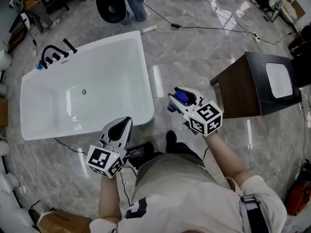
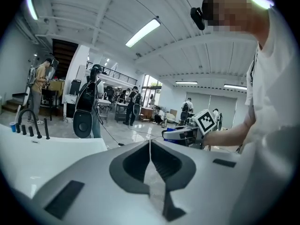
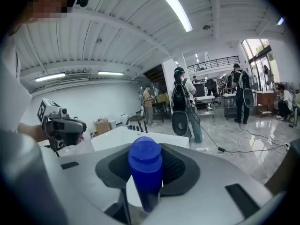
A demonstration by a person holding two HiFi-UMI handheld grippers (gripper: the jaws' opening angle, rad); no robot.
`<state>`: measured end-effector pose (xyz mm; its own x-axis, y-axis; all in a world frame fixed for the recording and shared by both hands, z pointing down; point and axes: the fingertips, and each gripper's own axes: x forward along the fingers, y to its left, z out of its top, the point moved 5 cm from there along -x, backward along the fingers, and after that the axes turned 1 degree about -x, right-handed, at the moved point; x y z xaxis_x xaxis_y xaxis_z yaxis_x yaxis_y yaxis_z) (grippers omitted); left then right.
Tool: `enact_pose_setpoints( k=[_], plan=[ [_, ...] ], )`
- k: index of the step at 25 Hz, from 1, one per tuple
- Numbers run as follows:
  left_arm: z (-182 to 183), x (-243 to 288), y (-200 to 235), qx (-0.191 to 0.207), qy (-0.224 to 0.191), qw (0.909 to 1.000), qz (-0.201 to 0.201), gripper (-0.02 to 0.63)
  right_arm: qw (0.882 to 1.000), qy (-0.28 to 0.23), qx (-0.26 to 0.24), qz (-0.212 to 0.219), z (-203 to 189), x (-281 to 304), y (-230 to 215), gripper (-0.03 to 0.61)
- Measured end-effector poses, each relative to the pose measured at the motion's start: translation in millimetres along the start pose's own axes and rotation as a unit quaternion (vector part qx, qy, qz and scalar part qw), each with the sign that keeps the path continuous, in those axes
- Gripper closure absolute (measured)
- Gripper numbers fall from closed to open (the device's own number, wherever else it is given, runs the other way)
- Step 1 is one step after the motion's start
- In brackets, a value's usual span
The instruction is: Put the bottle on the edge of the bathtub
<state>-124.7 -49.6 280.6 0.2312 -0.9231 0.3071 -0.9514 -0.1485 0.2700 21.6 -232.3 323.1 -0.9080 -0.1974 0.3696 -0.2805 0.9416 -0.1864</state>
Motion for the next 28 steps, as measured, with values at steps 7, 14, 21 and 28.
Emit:
enact_pose_setpoints(
  k=[7,14,21,28],
  plan=[
    [-3.2,15.7,18.2,0.016,0.013,0.9974,0.069,0.551,0.999,0.023,-0.011,0.019,-4.7,34.2,-35.4,0.433],
    [-21.6,48.7,44.2,0.037,0.044,0.9913,0.119,0.551,0.998,0.041,-0.023,0.036,-20.1,78.3,-73.7,0.433],
    [-50.0,66.5,100.8,0.049,0.075,0.9873,0.131,0.552,0.998,0.055,-0.009,0.009,-53.0,138.8,-95.9,0.434],
    [-78.7,112.1,177.0,0.030,0.098,0.9914,0.082,0.551,0.996,0.081,0.006,-0.041,-89.6,210.6,-113.7,0.434]
  ],
)
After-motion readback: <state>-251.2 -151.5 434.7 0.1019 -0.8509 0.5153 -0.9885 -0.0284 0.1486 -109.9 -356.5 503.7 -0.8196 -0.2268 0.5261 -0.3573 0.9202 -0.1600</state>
